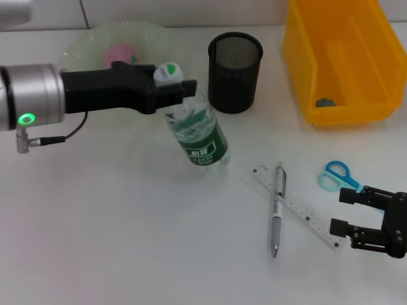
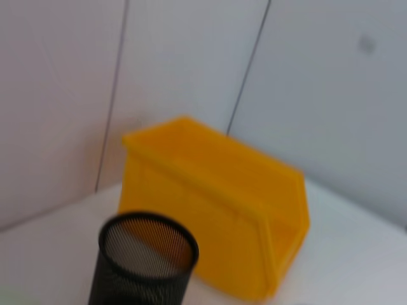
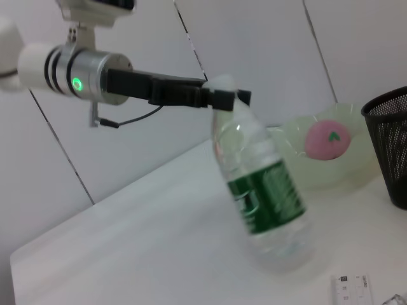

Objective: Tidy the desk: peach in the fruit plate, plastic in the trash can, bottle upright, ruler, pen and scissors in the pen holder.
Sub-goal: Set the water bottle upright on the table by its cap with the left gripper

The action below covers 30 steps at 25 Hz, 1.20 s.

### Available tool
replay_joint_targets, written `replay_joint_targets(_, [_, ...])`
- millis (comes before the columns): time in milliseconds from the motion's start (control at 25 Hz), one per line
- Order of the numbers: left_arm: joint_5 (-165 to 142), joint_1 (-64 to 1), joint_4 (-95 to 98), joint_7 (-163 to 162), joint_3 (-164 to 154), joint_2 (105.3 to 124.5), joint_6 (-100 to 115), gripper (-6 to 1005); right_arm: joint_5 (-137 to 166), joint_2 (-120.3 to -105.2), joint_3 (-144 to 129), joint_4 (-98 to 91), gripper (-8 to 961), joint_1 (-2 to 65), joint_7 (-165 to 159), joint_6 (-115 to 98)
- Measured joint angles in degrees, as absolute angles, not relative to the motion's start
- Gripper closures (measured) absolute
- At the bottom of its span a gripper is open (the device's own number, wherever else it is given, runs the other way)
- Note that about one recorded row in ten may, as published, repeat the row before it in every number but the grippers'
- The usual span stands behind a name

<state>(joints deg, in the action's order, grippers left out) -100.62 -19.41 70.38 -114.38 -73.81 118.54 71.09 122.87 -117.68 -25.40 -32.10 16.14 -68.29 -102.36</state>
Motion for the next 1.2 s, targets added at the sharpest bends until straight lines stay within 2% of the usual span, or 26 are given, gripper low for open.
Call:
replay_joint_targets(240, [-81.6,-20.9,46.2,-84.5,-61.5,118.34,81.2,551,122.9,-117.93,-25.4,-31.5,172,17.3,-68.3,-100.7])
replay_joint_targets(440, [-79.3,-22.6,34.5,-70.2,-54.0,118.31,87.2,551,122.9,-118.02,-25.4,-30.5,172,18.0,-68.3,-100.3])
replay_joint_targets(1200, [-78.7,-22.3,19.4,-45.7,-45.2,118.51,89.2,550,122.9,-118.25,-25.4,-28.3,173,20.3,-68.3,-99.0])
